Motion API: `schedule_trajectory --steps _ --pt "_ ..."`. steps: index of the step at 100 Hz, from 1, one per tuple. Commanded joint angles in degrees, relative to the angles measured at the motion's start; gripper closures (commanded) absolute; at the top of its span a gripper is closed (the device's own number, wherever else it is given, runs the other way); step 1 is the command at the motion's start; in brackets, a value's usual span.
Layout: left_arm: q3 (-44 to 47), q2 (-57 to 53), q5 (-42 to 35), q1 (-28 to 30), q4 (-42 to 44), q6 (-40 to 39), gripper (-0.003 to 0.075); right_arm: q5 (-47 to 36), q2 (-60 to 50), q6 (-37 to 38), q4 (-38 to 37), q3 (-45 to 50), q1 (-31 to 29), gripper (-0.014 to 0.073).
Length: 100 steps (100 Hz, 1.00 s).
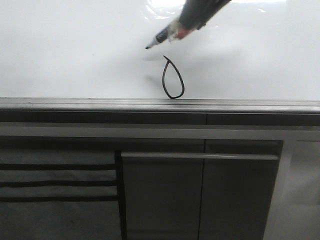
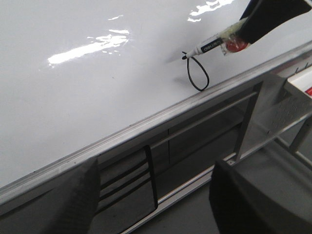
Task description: Write number 0 on whiteboard
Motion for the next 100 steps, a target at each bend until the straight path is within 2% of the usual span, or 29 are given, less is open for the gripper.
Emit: schedule_trajectory --steps 1,18,41,58,68,77,100 --pt "-2.57 1.14 -0.80 -0.67 -0.99 3.64 0.0279 -0.93 -6.64 -6.84 1.25 0.64 3.70 0.0641" --pt "-7.18 6.71 10.56 -5.06 -1.52 11.13 0.0279 -2.41 -15.64 -16.64 1.25 10.34 11.69 0.0641" --pt "-13.61 15.41 12.78 -13.24 -11.09 25.00 0.0279 -6.90 -23.23 -19.32 0.90 21.16 13.92 0.0641" --pt "-19.51 24.36 16.30 -18.58 -11.35 27.24 0.0279 -7.14 -23.53 -23.11 0.75 21.54 14.01 0.0641" --pt "-22.15 28.33 16.91 -19.71 -11.24 28.73 0.0279 -6.83 -23.53 -31.87 0.75 21.54 14.12 0.0641" --pt "-23.87 30.65 16.91 -19.71 -11.24 29.18 0.0279 -7.11 -23.53 -36.49 0.75 21.54 14.12 0.0641" --pt "-25.83 33.63 15.68 -19.71 -10.72 29.43 0.0279 -9.88 -23.53 -37.76 1.24 21.54 14.12 0.0641"
